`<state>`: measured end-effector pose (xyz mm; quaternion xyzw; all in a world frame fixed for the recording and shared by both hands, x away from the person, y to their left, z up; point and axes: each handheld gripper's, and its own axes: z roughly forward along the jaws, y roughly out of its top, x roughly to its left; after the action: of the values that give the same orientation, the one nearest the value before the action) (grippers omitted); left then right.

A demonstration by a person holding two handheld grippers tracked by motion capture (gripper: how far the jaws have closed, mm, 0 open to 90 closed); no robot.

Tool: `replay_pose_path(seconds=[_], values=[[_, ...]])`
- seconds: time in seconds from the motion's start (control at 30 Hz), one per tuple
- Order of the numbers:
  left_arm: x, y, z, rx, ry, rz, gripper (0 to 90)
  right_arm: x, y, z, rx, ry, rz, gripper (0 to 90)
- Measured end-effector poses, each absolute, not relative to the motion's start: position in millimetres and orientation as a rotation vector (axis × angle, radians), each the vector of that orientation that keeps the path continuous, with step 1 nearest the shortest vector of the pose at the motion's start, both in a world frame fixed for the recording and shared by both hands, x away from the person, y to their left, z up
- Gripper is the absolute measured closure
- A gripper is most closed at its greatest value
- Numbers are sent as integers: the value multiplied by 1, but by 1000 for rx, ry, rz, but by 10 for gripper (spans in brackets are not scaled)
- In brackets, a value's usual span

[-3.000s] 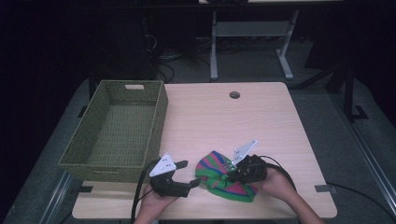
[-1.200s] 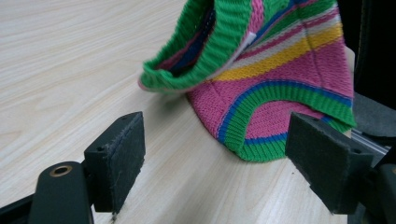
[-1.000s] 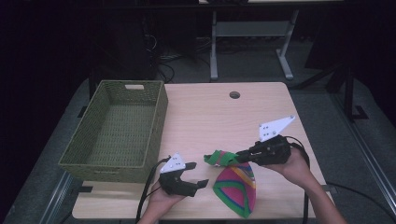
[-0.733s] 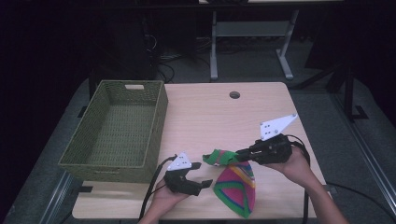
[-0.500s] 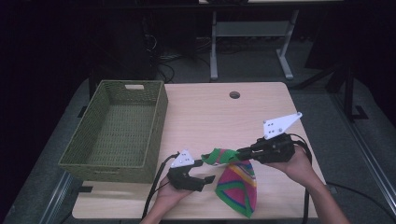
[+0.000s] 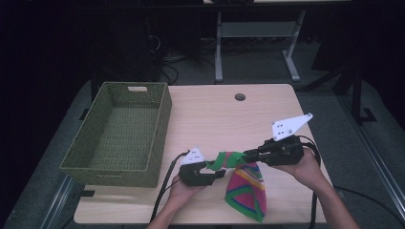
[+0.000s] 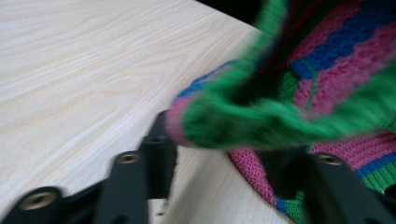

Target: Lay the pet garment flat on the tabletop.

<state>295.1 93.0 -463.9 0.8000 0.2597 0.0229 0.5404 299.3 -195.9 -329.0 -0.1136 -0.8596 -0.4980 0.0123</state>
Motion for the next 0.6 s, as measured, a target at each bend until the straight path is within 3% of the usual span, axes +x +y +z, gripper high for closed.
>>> replay_pose_path(seconds=[0.27,0.6], values=[[291,100,-457,1899,581,62,721,303,-206,-335,-417,-2681,-1542,840],[286,111,-445,1898,553,94,763,306,-213,-340,-480,-2716,-1497,840]])
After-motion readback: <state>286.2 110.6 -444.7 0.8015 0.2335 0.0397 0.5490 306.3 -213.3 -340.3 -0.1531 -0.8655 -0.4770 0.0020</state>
